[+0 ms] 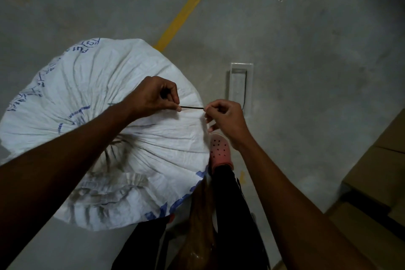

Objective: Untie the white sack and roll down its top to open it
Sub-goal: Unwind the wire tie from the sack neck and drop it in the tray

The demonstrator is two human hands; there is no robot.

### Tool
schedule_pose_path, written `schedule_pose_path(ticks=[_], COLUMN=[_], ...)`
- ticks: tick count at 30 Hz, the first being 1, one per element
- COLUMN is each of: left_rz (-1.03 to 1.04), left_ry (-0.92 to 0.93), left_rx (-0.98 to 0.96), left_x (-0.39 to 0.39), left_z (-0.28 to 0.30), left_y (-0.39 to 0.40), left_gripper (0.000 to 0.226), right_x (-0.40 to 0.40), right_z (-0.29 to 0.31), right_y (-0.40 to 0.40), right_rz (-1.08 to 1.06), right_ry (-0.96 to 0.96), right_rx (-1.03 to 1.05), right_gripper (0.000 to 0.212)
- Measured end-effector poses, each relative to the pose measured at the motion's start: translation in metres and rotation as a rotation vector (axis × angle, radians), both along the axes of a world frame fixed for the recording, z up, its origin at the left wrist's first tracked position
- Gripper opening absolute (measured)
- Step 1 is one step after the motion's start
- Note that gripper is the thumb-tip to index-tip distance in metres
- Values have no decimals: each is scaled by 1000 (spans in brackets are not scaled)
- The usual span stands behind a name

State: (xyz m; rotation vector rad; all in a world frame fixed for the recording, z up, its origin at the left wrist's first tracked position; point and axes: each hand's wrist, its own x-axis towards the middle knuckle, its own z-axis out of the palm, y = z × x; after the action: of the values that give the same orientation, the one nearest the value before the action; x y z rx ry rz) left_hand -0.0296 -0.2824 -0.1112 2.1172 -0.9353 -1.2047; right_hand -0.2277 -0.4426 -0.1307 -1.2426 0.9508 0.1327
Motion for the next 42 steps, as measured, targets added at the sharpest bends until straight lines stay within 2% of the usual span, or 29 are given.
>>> schedule_pose_path(ticks=[6,12,18,20,22,26,29,31,35,42], left_rz=[-304,-366,-204,-132,1,355,477,487,276,124], left_ry=[-239,-481,-361,-286,-236,-175,-192,-234,-462,-528], left_rx=[46,47,-12,11,40,107,160,184,315,454], left_x=[16,-15,-55,-67,-82,-112,-120,-121,-123,-123], left_z=[-35,-99,-175,-205,-234,-289,-326,-345,-379,-428], left_y=[-77,-152,-210,-224,-233,-242,-246,-246,-246,-250], left_gripper=[7,7,23,14,11,37,19,17,14,17], right_x=[-51,-80,-85,-82,-73,-48,-33,-26,-25,-39], right_z=[-43,-89,-150,-177,-207,-272,-313,-337,-379,-420], right_y=[-54,-106,-150,-159,-165,-171,-173,-175,-174,-169], right_rz=[-156,-319,-460,-508,-574,-663,-597,-479,-127,318], right_ry=[94,168,228,244,267,326,329,302,302,307], right_rx=[-29,-30,-35,-51,-64,-182,-360,-466,-714,-1056], right_gripper=[10,11,10,12,17,21,16,13,14,19])
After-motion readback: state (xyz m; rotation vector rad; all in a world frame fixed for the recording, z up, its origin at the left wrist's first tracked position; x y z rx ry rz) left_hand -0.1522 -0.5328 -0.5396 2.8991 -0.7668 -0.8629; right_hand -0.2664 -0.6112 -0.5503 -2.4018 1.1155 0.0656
